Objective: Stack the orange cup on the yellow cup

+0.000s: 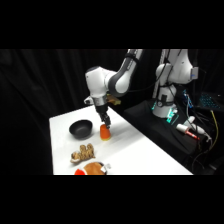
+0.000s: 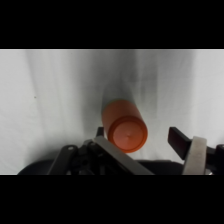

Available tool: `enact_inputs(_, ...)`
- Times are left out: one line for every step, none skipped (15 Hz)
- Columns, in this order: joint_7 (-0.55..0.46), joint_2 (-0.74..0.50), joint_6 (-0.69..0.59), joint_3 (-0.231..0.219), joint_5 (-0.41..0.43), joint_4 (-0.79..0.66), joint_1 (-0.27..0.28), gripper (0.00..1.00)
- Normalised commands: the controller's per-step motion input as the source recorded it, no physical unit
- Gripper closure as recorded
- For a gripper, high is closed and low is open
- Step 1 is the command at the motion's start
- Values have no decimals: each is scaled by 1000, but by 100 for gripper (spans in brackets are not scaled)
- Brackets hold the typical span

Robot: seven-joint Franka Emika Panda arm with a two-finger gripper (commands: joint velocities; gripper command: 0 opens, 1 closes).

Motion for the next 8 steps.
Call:
enact_inputs(79,-529,-361,0,-138,-96,77,0)
enact_inputs(118,-523,-360,-5,-173,-80,91,0)
enact_inputs(101,-504,-355,9,-160,-65,89,0)
enact_inputs(98,-473,-330,18,-137,-52,85,0)
enact_inputs(78,-433,-306,30,-89,-28,74,0)
enact_inputs(77,-375,-281,30,-67,0,64,0)
enact_inputs(45,-316,-250,30,-13,24,53,0)
enact_inputs(2,-256,-188,30,91,42,43,0)
